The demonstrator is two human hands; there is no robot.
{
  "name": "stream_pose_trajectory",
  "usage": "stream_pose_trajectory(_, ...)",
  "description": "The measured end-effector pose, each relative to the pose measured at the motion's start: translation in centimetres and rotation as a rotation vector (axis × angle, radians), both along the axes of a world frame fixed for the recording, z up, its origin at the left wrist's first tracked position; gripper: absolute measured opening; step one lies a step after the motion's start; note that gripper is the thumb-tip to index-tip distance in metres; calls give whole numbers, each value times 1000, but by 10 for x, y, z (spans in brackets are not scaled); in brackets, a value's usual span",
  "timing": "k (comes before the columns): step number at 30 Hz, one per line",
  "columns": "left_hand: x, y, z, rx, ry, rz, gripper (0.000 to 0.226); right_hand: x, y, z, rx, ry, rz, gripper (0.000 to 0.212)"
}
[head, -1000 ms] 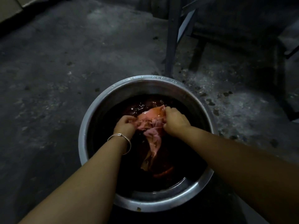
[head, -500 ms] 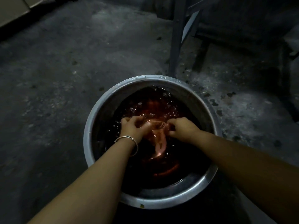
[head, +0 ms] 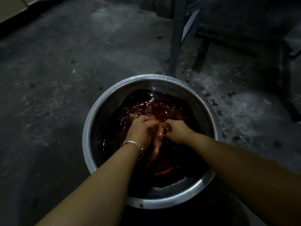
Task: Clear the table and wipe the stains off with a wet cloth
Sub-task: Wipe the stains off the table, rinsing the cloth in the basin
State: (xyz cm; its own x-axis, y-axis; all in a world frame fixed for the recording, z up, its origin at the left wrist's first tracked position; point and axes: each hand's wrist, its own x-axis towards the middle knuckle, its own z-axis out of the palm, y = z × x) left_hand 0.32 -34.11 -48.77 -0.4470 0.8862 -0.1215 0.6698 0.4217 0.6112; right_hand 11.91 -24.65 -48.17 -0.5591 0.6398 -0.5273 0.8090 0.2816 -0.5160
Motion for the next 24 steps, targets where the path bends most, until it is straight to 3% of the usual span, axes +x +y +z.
stream_pose_trajectory(2,-7,0,-6,-160,84,-73,34,2,6,3,38,29,-74,39)
stream_pose_trajectory(4,-24,-6,-5,-255,81,100,29,6,13,5,129,-4,-131,47)
stream_pose_trajectory(7,-37,-16,-4,-118,64,347,29,10,11,5,99,-51,-64,29)
stream_pose_trajectory(10,-21,-20,-2,-135,-130,113,53,10,4,2,30,-28,12,16)
stream_pose_trajectory(13,-17,-18,-10,-234,-54,23,41,7,5,1,121,-84,1,22)
stream_pose_trajectory(16,-28,-15,-12,-166,-94,277,20,5,12,1,41,-74,-103,26)
stream_pose_trajectory(19,-29,-12,-9,-68,-114,484,24,1,7,4,93,-79,-196,28)
stream_pose_trajectory(22,-12,-11,-3,-4,-305,304,34,-2,-3,-2,34,26,-138,33)
stream_pose_trajectory(24,-8,-11,-4,-114,-206,171,32,1,-2,0,25,41,-139,18)
